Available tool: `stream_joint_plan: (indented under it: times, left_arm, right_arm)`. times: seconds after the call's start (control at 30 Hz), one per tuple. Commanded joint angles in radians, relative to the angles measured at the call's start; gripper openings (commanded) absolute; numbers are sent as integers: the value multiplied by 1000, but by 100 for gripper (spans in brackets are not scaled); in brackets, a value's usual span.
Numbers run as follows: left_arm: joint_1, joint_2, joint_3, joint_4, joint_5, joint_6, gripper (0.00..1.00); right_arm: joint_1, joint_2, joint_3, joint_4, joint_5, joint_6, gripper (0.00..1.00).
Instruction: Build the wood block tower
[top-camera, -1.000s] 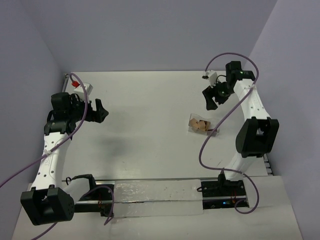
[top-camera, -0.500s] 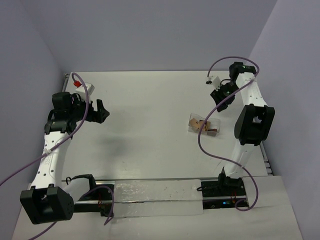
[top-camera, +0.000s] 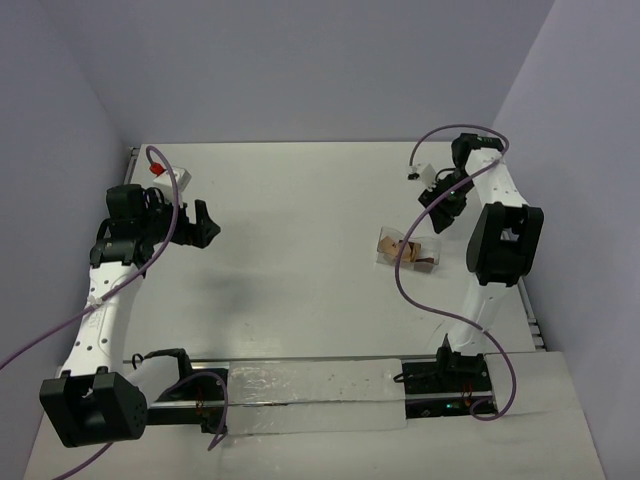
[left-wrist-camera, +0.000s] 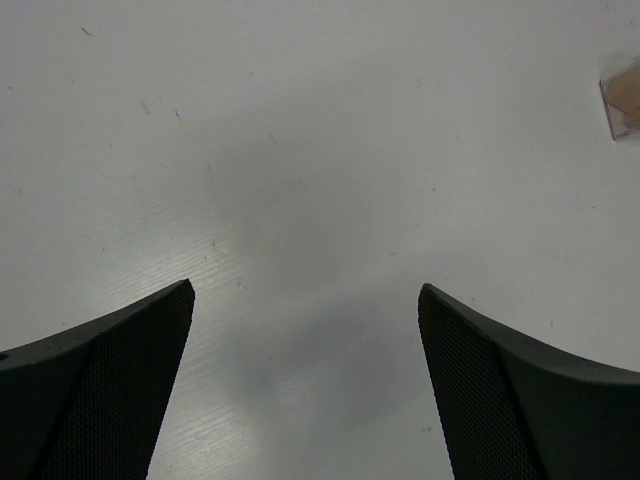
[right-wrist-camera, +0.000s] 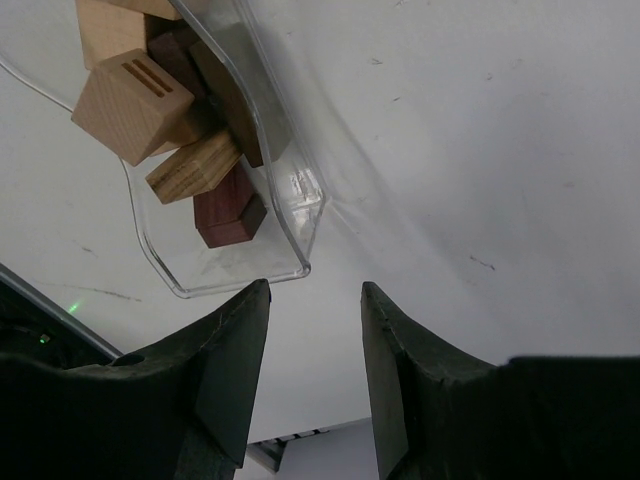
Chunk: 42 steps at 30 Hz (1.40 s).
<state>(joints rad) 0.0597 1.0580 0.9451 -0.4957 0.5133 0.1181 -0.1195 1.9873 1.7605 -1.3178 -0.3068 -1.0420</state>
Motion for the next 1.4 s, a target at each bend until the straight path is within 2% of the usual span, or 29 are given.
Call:
stream_joint_plan:
  times: [0.0,0.37,0.67,0.97,1.03,1.1,1.27,1.37]
  left_arm:
    - [-8,-7,29,5,20,13,99]
    - [-9,-2,30,4,11,17,99]
    - [-12,0,38,-3,13,17,99]
    - [-14,-10,34,-9,-1,23,99]
    - [-14,-17,29,-5,-3,22,99]
    - [-14,-22,25,-2,-1,22,99]
    - [-14,-39,11,5,-6,19,99]
    - [-14,-58,-1,18,-13,6,99]
  right_arm:
    - [25,17,-16,4,-3,-9,49]
    - [62,25,-113,86,0,9,50]
    - [66,1,-207,240,28,36,47]
    - [64,-45,-284,350,26,60,24]
    - [64,-64,-295,357,25,68,10]
    - [63,-84,-305,356,25,71,1]
    - [63,-169,-300,335,9,88,0]
    - [81,-242,-237,323,-6,142,0]
